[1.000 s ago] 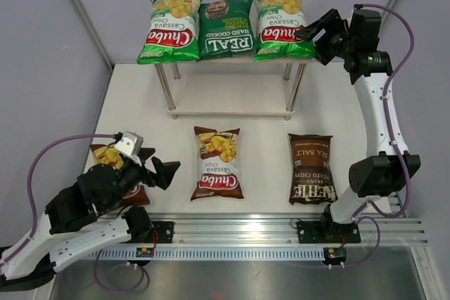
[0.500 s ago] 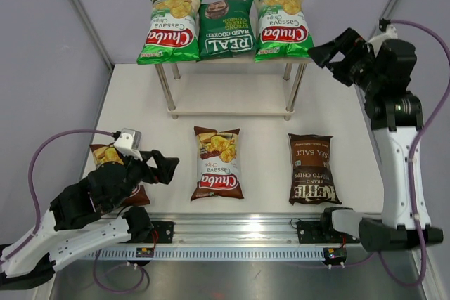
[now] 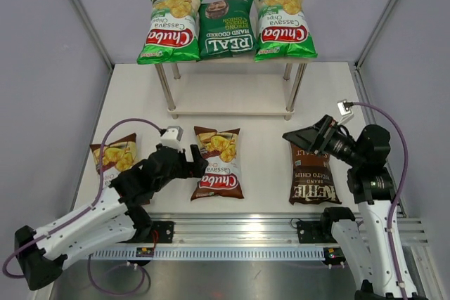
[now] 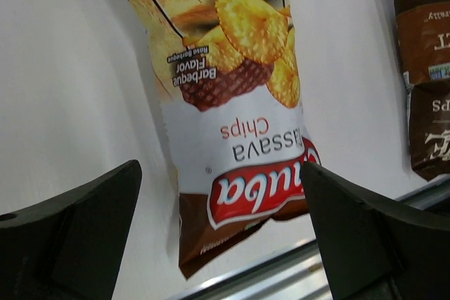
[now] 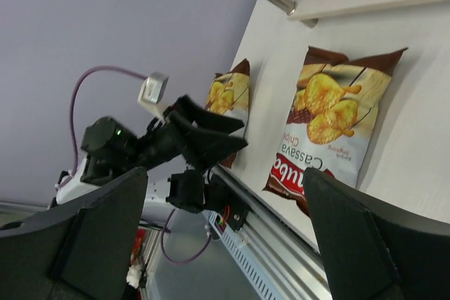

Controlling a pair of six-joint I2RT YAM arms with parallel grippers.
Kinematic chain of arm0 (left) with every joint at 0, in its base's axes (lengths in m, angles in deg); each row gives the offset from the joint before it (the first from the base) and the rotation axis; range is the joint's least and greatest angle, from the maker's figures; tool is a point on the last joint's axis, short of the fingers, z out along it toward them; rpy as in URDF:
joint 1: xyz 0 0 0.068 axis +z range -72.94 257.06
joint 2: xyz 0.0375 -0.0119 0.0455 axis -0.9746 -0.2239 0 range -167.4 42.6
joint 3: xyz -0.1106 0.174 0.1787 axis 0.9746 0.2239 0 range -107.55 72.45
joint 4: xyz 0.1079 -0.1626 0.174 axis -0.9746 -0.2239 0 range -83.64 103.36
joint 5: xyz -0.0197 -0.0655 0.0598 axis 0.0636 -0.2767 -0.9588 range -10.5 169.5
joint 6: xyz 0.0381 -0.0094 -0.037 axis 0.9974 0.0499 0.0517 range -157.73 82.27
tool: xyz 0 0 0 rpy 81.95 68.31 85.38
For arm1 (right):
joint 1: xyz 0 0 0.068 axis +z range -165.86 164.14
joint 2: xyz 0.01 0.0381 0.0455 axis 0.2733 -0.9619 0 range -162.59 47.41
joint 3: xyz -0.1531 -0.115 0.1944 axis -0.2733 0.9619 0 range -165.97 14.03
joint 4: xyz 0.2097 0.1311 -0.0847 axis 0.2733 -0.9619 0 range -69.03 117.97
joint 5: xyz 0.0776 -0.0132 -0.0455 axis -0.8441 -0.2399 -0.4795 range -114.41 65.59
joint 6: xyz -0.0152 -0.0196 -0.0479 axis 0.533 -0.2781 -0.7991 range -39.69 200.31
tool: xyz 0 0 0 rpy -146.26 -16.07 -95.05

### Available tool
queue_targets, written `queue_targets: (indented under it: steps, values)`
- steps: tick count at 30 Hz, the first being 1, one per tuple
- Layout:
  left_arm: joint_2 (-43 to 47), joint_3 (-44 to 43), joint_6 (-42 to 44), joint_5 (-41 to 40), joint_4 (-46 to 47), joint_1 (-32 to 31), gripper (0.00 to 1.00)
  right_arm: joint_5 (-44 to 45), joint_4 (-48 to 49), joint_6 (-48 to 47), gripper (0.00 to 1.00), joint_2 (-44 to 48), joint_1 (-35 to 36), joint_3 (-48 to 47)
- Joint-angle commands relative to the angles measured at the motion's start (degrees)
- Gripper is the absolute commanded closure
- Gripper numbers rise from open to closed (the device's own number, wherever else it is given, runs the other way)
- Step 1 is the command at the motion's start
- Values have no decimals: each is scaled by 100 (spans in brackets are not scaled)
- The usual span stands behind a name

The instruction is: Place and organize the chips bags onto the shelf

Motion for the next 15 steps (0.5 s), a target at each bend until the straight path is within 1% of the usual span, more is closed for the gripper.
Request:
queue_targets:
  steps: [1, 2, 3, 5, 6, 9, 15]
  values:
    - [-385, 438, 30, 1303, 1675, 625, 1, -763, 88, -14, 0, 537, 2, 177]
    - [-535, 527, 56, 1594, 1913, 783, 1, -789, -20, -51, 0, 712, -7, 273]
    - [-667, 632, 65, 2119, 2446, 1020, 1, -798, -195, -86, 0, 793, -7, 317]
    - [-1104, 861, 21, 2370, 3019, 1214, 1, -938, -266, -113, 1, 977, 2, 431]
    - [-1238, 905, 12, 2510, 3136, 1285, 1, -964, -371, -121, 1, 1030, 2, 458]
    - [-1695, 1204, -84, 2704, 3653, 1514, 2, -1053, -451, -113, 0, 1215, 2, 511]
    - [-2003, 1854, -322, 2652, 4375, 1593, 8, -1088, -303, -7, 1, 1373, 2, 608]
